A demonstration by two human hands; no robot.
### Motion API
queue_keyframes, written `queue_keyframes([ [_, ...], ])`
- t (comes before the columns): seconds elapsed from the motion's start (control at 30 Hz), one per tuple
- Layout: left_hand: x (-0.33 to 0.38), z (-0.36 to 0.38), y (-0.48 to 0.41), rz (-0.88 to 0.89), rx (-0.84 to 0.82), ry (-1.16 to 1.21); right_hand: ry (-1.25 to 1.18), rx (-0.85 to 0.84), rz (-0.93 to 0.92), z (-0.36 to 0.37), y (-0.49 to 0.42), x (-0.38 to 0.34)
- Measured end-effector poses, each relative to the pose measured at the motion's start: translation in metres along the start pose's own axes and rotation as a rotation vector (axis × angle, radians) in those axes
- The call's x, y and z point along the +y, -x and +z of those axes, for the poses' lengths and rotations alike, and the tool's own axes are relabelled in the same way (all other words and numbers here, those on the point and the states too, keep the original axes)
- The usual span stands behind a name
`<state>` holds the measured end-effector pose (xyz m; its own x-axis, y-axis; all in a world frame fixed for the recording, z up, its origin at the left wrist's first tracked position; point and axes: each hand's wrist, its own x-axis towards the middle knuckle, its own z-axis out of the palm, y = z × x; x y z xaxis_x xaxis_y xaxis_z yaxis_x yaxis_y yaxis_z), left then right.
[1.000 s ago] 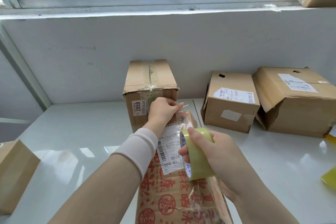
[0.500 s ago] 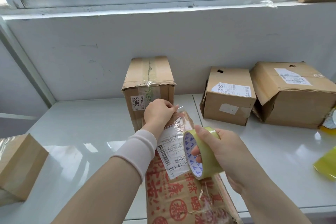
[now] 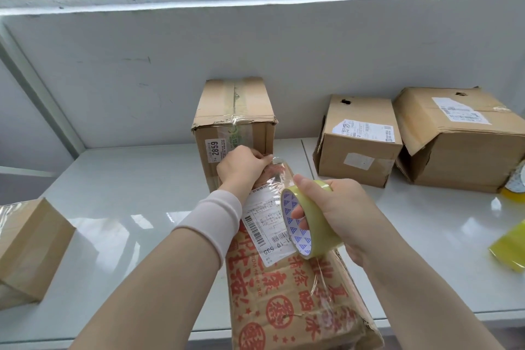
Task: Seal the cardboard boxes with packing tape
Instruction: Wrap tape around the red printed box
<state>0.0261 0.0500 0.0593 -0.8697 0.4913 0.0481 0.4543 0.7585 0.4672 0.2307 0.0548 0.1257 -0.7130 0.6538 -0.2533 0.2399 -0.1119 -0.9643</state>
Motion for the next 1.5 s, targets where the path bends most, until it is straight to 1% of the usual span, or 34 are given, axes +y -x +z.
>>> queue_keyframes([
  [0.17, -0.002, 0.002, -0.001, 0.015, 0.001, -0.078, 0.015, -0.004, 0.019, 0.001, -0.003, -0.002],
  [0.37, 0.004, -0.001, -0.008, -0.028, -0.083, -0.174, 0.039, 0.014, 0.017, -0.001, -0.003, 0.001],
  [0.43, 0.002, 0.0, -0.009, -0.055, -0.168, -0.21, 0.039, 0.022, 0.017, -0.003, -0.004, 0.001],
  [0.5, -0.004, 0.001, -0.012, -0.118, -0.303, -0.129, 0.035, 0.022, 0.019, -0.003, -0.003, 0.002],
  [0.6, -0.007, -0.007, -0.014, -0.22, -0.452, 0.17, 0.017, 0.022, 0.016, -0.001, -0.003, 0.003],
  [0.67, -0.003, -0.014, -0.014, -0.265, -0.547, 0.303, 0.019, 0.026, 0.01, -0.001, -0.004, 0.002],
  [0.73, 0.0, -0.017, -0.015, -0.274, -0.588, 0.294, 0.013, 0.029, 0.006, 0.0, -0.004, 0.002],
  [0.77, 0.001, -0.016, -0.016, -0.249, -0.596, 0.233, 0.004, 0.031, 0.005, 0.0, -0.004, 0.002],
  [0.83, 0.003, -0.01, -0.02, -0.185, -0.579, 0.088, -0.019, 0.031, 0.002, 0.0, -0.003, 0.002],
  [0.87, 0.002, -0.006, -0.022, -0.153, -0.527, 0.013, -0.027, 0.031, -0.003, 0.0, -0.002, 0.002],
  [0.93, -0.004, -0.001, -0.022, -0.108, -0.357, -0.057, -0.042, 0.032, -0.009, 0.001, -0.001, 0.002],
  [1.0, -0.012, -0.001, -0.014, -0.03, -0.107, -0.054, -0.049, 0.03, -0.01, 0.0, -0.001, 0.002],
  [1.03, -0.014, -0.003, -0.008, 0.059, 0.021, -0.06, -0.05, 0.029, -0.01, 0.0, -0.001, 0.002],
  [1.07, -0.015, -0.004, 0.0, 0.186, 0.127, -0.063, -0.047, 0.028, -0.013, 0.0, -0.001, 0.003],
  [1.1, -0.013, -0.004, 0.006, 0.335, 0.182, -0.036, -0.043, 0.028, -0.02, 0.0, -0.001, 0.004],
  [1.13, -0.01, -0.004, 0.011, 0.465, 0.163, 0.002, -0.043, 0.032, -0.027, -0.001, -0.002, 0.004],
  [1.17, -0.007, -0.003, 0.013, 0.546, 0.083, 0.037, -0.047, 0.035, -0.034, 0.0, -0.001, 0.005],
  [1.2, -0.004, 0.0, 0.013, 0.576, -0.021, 0.062, -0.05, 0.034, -0.038, 0.0, -0.001, 0.005],
  [1.27, -0.001, 0.004, 0.011, 0.519, -0.197, 0.128, -0.052, 0.027, -0.035, 0.0, -0.002, 0.005],
  [1.3, -0.001, 0.006, 0.009, 0.476, -0.237, 0.165, -0.056, 0.024, -0.027, 0.0, -0.002, 0.005],
  [1.4, -0.005, 0.012, 0.001, 0.4, -0.26, 0.184, -0.006, -0.029, -0.046, -0.004, 0.0, 0.01],
  [1.5, -0.007, 0.015, -0.004, 0.368, -0.257, 0.189, -0.042, -0.16, -0.145, -0.009, 0.015, 0.031],
])
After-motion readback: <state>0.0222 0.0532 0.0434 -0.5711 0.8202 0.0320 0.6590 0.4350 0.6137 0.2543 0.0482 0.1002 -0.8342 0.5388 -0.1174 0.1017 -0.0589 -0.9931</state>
